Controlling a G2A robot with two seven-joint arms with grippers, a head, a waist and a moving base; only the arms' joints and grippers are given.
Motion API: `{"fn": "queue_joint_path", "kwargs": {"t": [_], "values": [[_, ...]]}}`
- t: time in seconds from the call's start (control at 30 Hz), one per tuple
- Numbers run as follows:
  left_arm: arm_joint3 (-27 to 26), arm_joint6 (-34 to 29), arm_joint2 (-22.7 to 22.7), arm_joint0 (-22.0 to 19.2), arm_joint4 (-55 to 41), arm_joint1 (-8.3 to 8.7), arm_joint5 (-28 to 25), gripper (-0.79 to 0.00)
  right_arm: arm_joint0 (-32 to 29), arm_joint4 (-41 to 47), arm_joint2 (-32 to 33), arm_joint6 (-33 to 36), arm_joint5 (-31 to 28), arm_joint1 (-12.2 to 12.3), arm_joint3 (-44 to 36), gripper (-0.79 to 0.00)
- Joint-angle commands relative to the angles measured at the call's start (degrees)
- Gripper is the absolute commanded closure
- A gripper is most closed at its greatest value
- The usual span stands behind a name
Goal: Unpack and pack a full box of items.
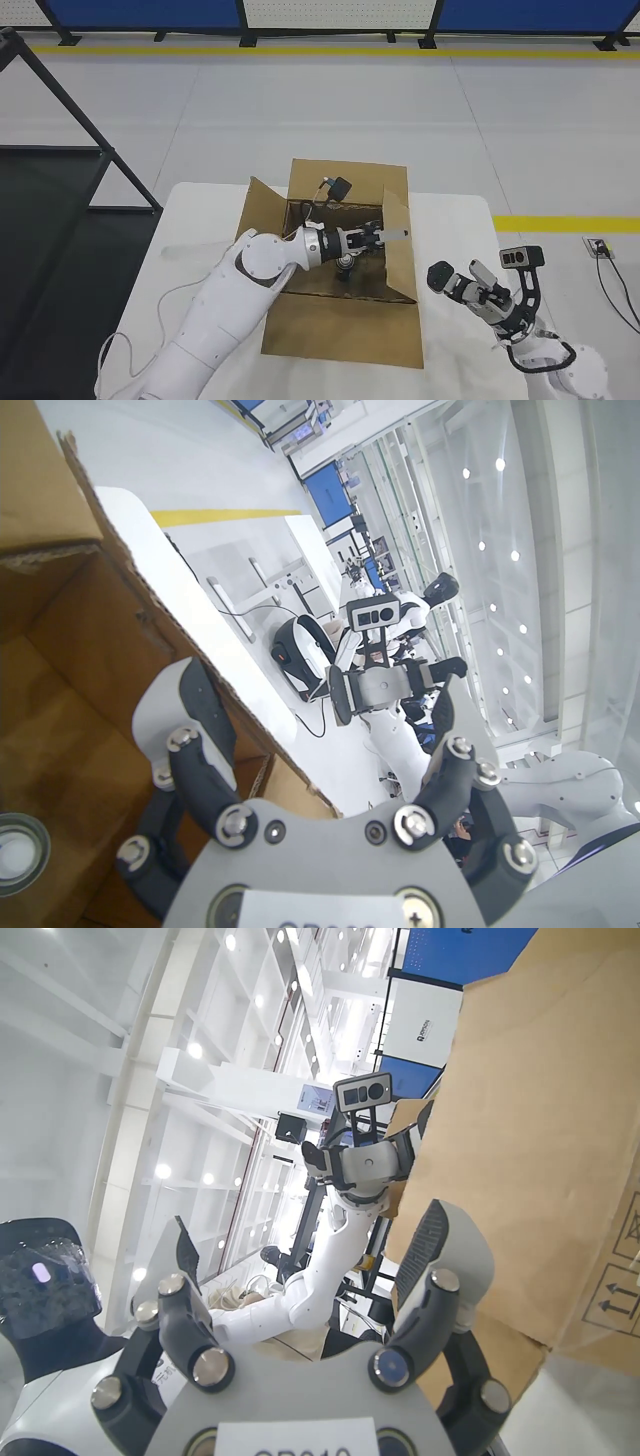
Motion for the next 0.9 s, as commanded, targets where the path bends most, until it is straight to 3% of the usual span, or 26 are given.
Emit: {"fn": "queue_joint_path", "kwargs": {"t": [0.0,0.23,0.5,0.6,0.73,0.87], "values": [[-1.3,0.5,0.7,-0.2,0.7,-0.32,1.0,-0.785,-1.0,1.9,0.4,1.6,-1.2,0.1,-0.3,-0.785],[-2.2,2.5,4.1,-1.9,2.5,-2.06,3.2,-0.785,-5.7,7.2,1.4,3.2,-6.3,0.2,-3.0,-0.785],[3.1,4.7,8.6,-4.1,1.1,-5.21,2.9,-0.785,-10.0,15.4,3.2,7.0,-10.9,0.2,-4.3,-0.785],[5.7,5.4,10.3,-5.0,0.3,-6.60,2.2,-0.785,-10.5,13.1,3.3,4.2,-11.3,0.2,-4.5,-0.785],[9.9,6.6,11.7,-5.9,-0.8,-8.34,1.0,-0.785,-10.6,7.0,2.3,-6.0,-11.8,-0.1,-5.3,-0.785],[14.1,6.2,12.1,-7.2,-1.8,-9.64,-0.6,-0.785,-11.8,1.1,1.2,-10.9,-12.0,-0.3,-7.7,-0.785]]}}
